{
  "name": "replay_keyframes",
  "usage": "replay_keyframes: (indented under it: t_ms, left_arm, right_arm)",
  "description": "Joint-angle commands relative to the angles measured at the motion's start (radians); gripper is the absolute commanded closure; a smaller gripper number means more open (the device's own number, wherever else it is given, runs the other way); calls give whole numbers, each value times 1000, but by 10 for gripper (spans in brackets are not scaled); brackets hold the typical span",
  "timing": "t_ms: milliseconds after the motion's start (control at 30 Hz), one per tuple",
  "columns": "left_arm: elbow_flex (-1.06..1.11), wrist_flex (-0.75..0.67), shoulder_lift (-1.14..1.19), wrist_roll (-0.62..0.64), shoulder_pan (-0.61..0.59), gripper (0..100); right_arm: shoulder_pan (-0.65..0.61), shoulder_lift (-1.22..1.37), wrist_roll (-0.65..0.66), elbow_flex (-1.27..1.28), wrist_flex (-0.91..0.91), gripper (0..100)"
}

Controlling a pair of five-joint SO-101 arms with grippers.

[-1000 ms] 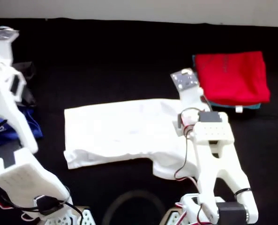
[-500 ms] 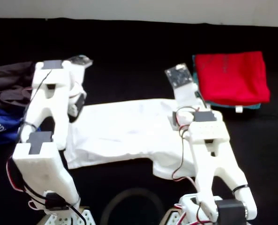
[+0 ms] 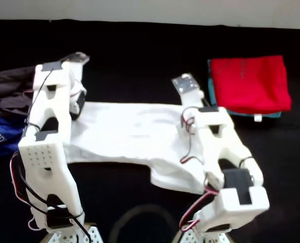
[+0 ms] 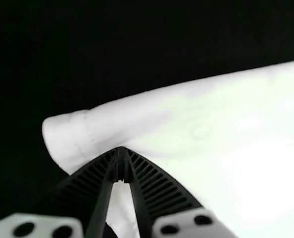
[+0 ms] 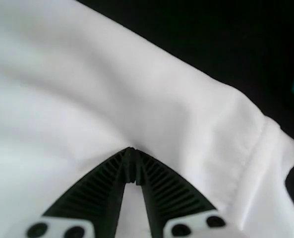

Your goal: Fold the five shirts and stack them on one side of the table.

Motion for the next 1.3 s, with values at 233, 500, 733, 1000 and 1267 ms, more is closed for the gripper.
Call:
replay_keyframes:
  t_ms: [233,500,733,1000,1267]
  left_arm:
    - [-751,404,302,-26,-53,991]
    - [-710,433,209,-23,-56,990]
    - [-157,427,-214,-32,-21,990]
    - [499,118,-473,-48,39,990]
    - [730,-89,-503,-48,-42,990]
  right_arm:
    - [-18,200,-6,-358,197,993]
    - [-45,47,-8,-430,314,993]
    - [-125,-209,-6,-302,352,993]
    - [-166,-344,0,-76,349,993]
    - [-248,-449,2,96,348,993]
